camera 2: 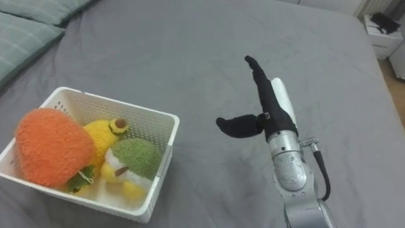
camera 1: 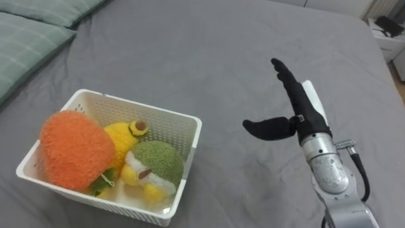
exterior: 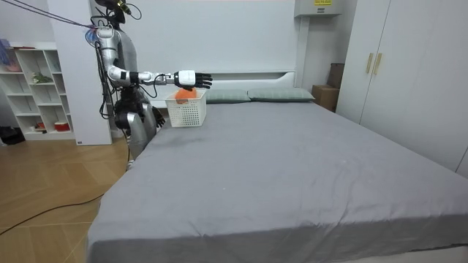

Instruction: Collect toys from the bed

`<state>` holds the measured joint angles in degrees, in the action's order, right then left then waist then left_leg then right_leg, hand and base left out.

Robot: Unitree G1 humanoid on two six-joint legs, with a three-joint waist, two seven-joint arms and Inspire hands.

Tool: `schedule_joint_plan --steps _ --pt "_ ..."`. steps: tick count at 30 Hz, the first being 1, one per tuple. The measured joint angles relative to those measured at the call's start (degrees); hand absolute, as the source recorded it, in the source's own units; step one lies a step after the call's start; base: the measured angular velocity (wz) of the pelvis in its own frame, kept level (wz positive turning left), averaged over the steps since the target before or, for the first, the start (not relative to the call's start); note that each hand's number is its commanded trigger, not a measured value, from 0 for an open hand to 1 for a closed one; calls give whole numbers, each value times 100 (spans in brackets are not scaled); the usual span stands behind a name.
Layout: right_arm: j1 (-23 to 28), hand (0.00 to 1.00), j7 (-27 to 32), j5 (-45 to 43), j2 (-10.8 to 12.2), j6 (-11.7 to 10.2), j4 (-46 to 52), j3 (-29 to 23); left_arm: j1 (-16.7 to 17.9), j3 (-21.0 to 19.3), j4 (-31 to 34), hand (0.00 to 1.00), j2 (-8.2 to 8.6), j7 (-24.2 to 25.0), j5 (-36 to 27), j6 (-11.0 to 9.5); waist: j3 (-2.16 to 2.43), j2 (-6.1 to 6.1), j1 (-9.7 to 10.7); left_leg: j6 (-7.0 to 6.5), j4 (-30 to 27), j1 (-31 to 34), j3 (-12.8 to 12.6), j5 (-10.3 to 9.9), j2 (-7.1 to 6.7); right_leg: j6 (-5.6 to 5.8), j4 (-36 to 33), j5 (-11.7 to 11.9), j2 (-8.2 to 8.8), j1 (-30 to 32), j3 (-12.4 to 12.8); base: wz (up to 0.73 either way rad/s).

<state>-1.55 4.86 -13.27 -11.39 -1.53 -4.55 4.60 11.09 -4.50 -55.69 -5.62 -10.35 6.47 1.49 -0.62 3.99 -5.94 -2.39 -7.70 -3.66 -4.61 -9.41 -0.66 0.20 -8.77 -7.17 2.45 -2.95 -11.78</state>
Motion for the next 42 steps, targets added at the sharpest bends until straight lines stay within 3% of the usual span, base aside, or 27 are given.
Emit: schedule_joint_plan --steps 3,14,16,26,29,38,42 --pt "266 0 22 -6 1 -87 -12 -213 5 -38 -122 0 26 -31 0 5 33 -52 123 -1 9 -18 -41 0 2 3 -3 2 2 5 55 -7" --pt "715 0 296 191 28 -92 -443 -998 190 -210 -140 0 56 -177 1 104 46 -75 431 14 13 -76 -334 -19 33 -7 -13 16 -68 81 358 -13" --pt "724 0 430 294 32 -88 -712 -1158 274 -219 -119 0 35 -183 0 108 47 -64 545 13 21 -107 -364 -32 39 -8 -14 16 -77 79 391 -11" --pt "854 0 1115 1141 98 -103 -2220 -1563 339 -431 -154 0 46 -253 -22 180 30 -67 743 44 26 -103 -509 -75 91 -22 0 29 -148 180 577 -10" --pt "938 0 1331 1367 140 -245 -2600 -1613 396 -461 -154 0 47 -273 -22 179 28 -71 800 63 24 -98 -577 -86 118 -46 2 34 -176 172 624 -8" --pt "1010 0 1739 2682 189 -468 -4300 -1807 476 -496 -155 0 44 -367 -28 178 12 -55 935 71 31 -105 -568 -101 116 -45 9 12 -179 150 627 0" --pt "1058 0 1891 3638 256 -502 -4873 -2202 497 -506 -174 0 43 -372 -152 175 4 -71 1056 68 29 -113 -511 -108 105 -38 19 -10 -169 108 575 7"
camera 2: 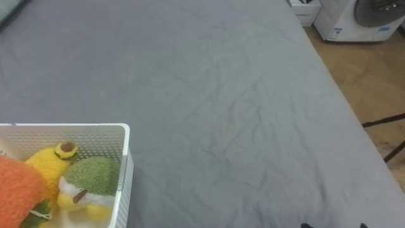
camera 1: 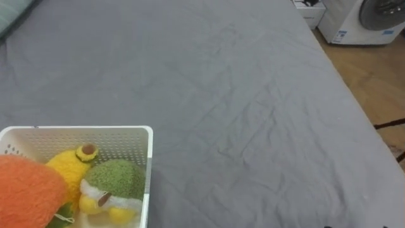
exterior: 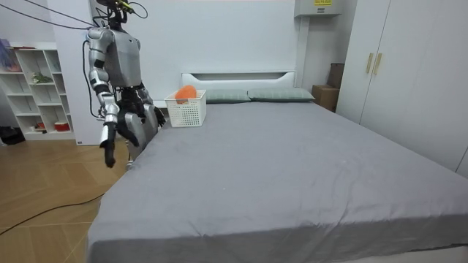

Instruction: Collect toys from the bed

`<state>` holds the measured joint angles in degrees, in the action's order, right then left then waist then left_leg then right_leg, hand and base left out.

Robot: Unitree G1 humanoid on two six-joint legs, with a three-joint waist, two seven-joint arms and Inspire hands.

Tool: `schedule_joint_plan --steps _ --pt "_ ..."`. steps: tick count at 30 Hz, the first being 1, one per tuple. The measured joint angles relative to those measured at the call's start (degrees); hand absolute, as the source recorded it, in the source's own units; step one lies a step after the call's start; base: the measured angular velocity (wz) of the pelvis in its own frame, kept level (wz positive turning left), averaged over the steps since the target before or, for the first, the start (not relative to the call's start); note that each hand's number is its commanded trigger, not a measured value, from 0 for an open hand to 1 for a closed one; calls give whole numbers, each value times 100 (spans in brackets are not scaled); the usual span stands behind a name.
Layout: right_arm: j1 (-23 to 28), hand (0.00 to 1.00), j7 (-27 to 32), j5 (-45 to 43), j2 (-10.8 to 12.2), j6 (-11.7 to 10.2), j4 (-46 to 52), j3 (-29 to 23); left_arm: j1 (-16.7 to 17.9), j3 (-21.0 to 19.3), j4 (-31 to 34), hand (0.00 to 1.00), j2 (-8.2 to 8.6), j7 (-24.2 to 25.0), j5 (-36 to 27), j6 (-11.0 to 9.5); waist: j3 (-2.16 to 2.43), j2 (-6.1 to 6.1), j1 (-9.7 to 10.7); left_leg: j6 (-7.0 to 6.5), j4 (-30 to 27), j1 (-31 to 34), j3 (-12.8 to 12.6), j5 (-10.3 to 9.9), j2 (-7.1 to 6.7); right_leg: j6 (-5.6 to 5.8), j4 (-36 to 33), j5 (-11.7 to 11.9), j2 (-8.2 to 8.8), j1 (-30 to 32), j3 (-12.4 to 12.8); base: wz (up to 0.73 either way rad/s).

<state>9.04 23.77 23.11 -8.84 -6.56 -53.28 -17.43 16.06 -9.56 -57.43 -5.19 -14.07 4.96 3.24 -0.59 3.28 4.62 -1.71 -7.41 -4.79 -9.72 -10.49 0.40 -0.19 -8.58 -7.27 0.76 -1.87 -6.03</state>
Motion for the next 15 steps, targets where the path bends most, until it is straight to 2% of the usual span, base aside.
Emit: schedule_joint_plan --steps 4,8,15 --pt "187 0 126 706 24 -70 -541 -236 48 -78 8 0 4 4 -29 -58 6 -11 15 7 -7 -4 52 -5 3 -11 -11 -27 0 -29 -41 6" --pt "227 0 107 820 36 -66 -1129 -351 50 -145 -7 0 5 39 -41 -69 4 -20 89 9 -22 17 69 -6 4 -11 -12 -38 4 -38 -59 3" --pt "364 0 -17 743 196 166 -1582 -329 61 -147 -34 0 6 129 -37 -48 10 -36 115 10 -19 5 104 -9 -5 -9 -31 -52 6 -34 -56 0"
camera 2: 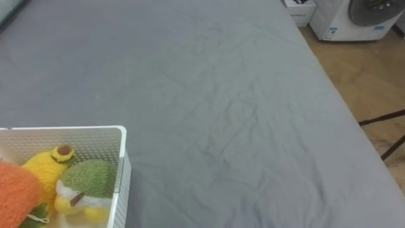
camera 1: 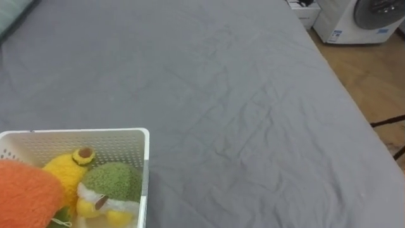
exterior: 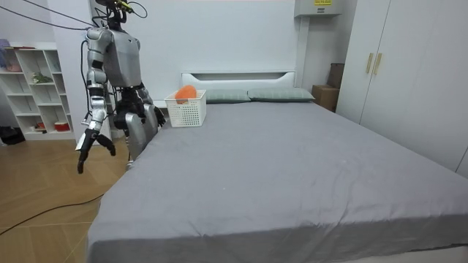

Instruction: Collect toys from the bed

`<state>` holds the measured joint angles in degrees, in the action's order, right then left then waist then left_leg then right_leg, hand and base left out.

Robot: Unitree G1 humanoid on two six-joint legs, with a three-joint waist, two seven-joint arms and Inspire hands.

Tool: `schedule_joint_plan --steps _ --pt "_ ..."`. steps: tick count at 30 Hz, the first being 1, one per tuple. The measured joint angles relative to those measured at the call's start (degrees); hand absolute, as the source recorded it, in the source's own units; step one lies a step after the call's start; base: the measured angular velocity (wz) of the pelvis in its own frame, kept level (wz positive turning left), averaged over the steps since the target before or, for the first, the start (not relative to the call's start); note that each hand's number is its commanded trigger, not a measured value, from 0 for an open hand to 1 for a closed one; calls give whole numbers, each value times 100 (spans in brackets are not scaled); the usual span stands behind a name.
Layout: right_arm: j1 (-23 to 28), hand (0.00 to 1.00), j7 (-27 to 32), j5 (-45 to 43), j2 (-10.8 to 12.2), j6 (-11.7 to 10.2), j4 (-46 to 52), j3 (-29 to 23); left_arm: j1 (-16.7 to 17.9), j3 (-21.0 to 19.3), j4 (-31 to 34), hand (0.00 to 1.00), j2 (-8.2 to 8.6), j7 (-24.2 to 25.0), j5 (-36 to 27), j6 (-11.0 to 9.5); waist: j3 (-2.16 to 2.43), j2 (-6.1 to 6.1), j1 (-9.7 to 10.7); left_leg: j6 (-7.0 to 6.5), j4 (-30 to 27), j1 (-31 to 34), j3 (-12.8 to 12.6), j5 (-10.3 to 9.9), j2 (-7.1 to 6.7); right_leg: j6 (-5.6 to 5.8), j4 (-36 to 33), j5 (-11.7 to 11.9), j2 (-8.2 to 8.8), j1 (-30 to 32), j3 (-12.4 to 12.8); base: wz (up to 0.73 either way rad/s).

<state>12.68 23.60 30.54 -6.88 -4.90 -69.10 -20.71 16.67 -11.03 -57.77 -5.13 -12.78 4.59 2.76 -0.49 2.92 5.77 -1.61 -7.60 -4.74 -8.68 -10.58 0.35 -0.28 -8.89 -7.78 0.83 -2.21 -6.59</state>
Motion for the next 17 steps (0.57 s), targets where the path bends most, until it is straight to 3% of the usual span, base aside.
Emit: schedule_joint_plan --steps 5,9,17 --pt "-24 0 -264 -502 -5 182 -263 357 -4 16 -25 0 -1 -8 -11 -1 -1 -2 -25 1 5 -34 20 -2 -6 0 11 -7 4 4 -22 1" --pt "-61 0 -588 -772 5 325 -266 1117 -45 180 -88 0 -2 -28 -52 -1 -2 -27 -170 1 1 -99 33 -38 -2 3 20 -20 -3 -66 -7 -4" --pt "-469 0 -1167 -1996 93 381 -264 1763 -156 236 -173 0 28 -34 -43 -36 27 -110 -459 -1 -13 -106 33 -69 -4 9 27 -29 0 -76 -63 0"
